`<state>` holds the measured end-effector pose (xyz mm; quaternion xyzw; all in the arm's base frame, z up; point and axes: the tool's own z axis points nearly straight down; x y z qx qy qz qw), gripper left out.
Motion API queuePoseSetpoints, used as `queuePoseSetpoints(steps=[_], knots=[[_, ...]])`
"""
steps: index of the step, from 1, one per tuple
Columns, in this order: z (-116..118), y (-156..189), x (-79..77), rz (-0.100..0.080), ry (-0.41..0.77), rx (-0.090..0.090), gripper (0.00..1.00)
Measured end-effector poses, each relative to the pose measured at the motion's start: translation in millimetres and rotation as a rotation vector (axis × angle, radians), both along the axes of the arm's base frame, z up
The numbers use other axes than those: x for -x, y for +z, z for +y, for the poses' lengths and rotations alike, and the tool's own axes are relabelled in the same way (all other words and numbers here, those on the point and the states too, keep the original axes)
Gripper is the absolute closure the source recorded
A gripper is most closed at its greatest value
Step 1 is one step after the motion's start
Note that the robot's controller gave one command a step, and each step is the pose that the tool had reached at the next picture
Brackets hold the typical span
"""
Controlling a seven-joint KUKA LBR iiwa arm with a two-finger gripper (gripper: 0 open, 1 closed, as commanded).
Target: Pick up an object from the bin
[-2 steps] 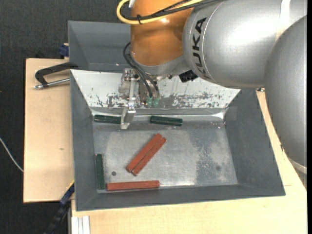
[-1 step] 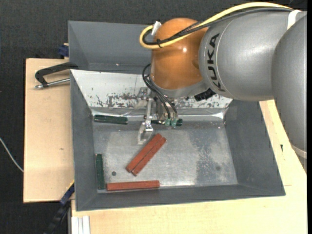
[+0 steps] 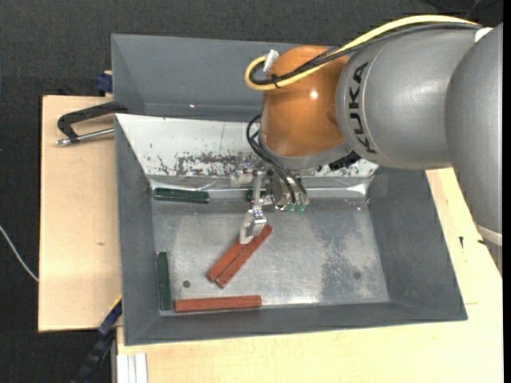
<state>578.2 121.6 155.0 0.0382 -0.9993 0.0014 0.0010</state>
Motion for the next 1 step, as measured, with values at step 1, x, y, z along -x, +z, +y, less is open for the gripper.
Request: queuePoseSetpoints(steps=[1], knots=[[0.0,-45.8,3.8,-0.007,0.163,-0.005,0.0]])
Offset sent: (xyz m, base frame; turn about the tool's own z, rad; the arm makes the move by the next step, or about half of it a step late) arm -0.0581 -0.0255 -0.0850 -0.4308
